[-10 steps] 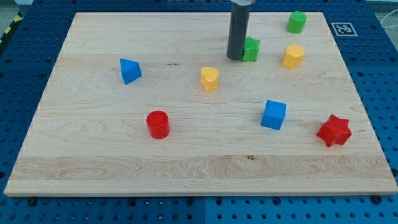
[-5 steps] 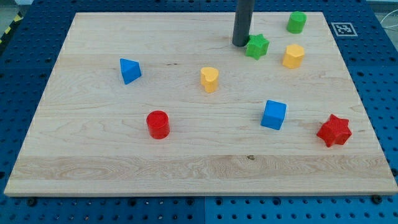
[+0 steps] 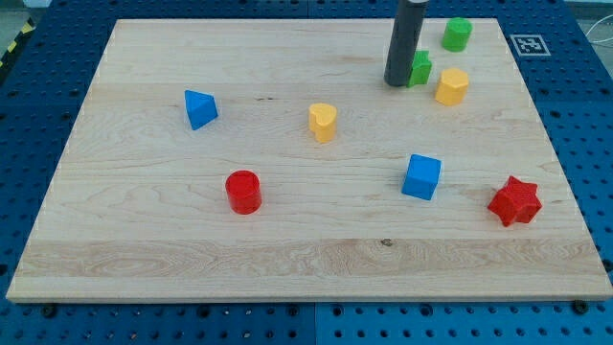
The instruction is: Push the green star below the green circle
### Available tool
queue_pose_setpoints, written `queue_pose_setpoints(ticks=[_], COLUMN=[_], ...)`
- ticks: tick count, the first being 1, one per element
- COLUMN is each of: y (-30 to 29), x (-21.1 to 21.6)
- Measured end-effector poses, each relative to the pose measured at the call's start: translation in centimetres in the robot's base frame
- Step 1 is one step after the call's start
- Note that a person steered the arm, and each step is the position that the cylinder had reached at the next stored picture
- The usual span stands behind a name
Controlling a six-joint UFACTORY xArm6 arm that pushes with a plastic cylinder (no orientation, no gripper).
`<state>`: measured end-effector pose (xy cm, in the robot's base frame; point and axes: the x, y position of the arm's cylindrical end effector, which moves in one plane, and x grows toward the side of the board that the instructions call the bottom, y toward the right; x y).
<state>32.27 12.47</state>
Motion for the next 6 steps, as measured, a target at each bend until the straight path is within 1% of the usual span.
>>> queue_pose_setpoints(ticks=[2,4,5,6], y=[2.3,7.2,6.9,1.6], x=[-3.8,-4.4,-2.8,-1.3])
